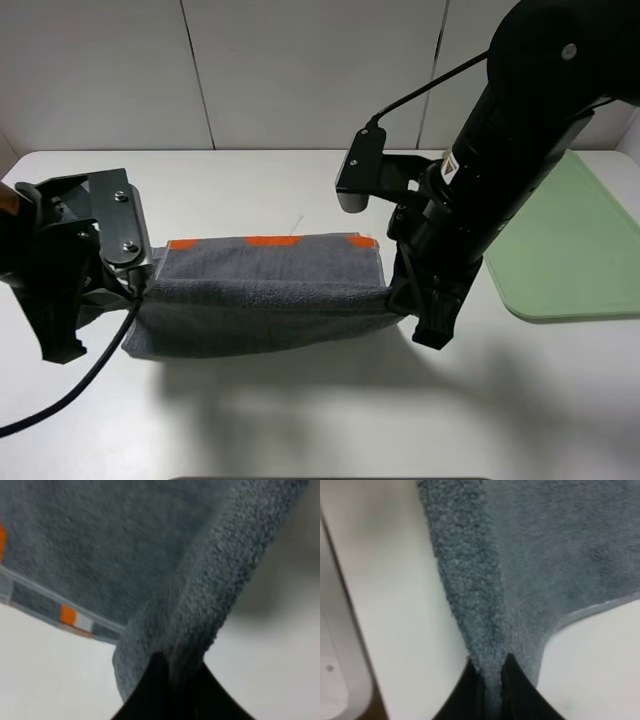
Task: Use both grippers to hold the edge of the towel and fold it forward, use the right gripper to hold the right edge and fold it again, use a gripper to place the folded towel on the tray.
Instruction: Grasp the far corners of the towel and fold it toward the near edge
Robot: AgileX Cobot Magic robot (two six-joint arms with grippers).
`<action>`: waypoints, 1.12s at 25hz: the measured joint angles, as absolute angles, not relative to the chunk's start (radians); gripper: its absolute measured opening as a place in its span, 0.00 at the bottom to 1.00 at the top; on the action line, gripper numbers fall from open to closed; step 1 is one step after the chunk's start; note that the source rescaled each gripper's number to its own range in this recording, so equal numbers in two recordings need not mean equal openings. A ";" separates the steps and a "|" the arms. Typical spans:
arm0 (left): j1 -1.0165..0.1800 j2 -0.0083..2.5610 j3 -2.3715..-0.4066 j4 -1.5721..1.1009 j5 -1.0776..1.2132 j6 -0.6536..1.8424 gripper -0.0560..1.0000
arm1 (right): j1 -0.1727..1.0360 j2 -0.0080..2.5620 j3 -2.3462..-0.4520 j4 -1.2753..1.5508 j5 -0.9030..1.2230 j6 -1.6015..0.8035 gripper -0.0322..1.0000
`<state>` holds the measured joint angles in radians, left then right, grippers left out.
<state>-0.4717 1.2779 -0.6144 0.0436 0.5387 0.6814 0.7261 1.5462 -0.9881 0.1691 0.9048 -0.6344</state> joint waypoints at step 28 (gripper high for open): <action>-0.364 1.516 -0.614 0.129 0.137 0.682 0.05 | 0.726 1.712 -1.113 -0.092 0.727 -0.597 0.03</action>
<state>-0.3638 1.5158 -0.6144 0.1293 0.1366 0.6822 0.7261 1.7119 -1.1126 -0.0918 0.7267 -0.5972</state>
